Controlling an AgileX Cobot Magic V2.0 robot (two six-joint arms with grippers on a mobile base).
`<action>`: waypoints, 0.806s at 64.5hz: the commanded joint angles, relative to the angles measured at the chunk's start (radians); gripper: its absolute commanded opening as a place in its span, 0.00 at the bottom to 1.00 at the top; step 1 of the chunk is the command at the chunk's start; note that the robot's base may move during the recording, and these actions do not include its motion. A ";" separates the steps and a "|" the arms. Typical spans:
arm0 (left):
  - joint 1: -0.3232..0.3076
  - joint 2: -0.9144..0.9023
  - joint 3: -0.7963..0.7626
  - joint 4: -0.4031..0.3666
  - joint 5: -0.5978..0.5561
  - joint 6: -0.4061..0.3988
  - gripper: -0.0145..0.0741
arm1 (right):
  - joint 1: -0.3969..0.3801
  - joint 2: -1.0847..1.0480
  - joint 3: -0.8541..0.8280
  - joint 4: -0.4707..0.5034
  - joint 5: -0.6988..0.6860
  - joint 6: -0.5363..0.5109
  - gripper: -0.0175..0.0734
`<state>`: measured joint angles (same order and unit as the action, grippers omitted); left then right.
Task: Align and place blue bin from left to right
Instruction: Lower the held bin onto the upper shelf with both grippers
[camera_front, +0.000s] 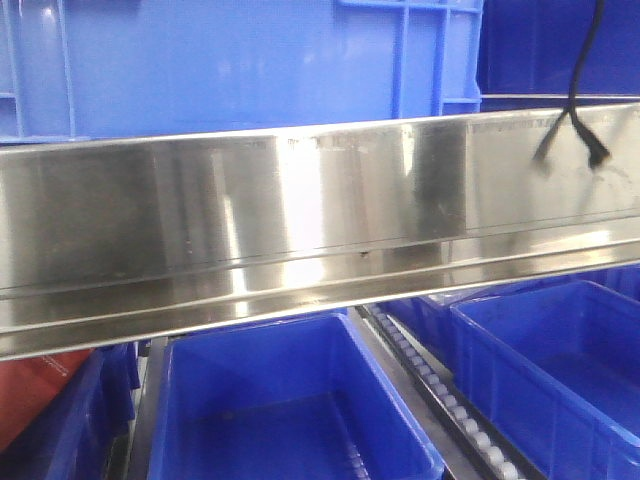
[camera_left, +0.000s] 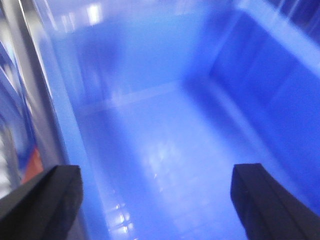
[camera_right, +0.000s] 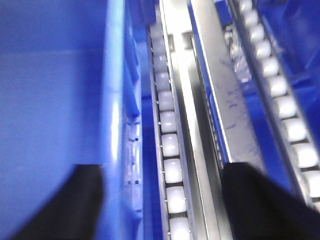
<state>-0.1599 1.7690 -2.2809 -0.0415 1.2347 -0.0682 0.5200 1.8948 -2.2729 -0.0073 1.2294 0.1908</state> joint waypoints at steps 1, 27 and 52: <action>-0.004 -0.053 -0.006 0.003 -0.014 0.005 0.64 | -0.002 -0.044 -0.006 -0.013 -0.008 -0.009 0.38; -0.004 -0.238 0.290 0.041 -0.014 0.005 0.04 | 0.020 -0.197 0.075 -0.006 -0.008 -0.054 0.02; -0.004 -0.699 0.941 0.027 -0.519 0.005 0.04 | 0.061 -0.534 0.575 -0.006 -0.319 -0.114 0.02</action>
<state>-0.1599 1.1687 -1.4457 -0.0066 0.8443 -0.0643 0.5812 1.4302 -1.7790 0.0000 0.9954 0.1008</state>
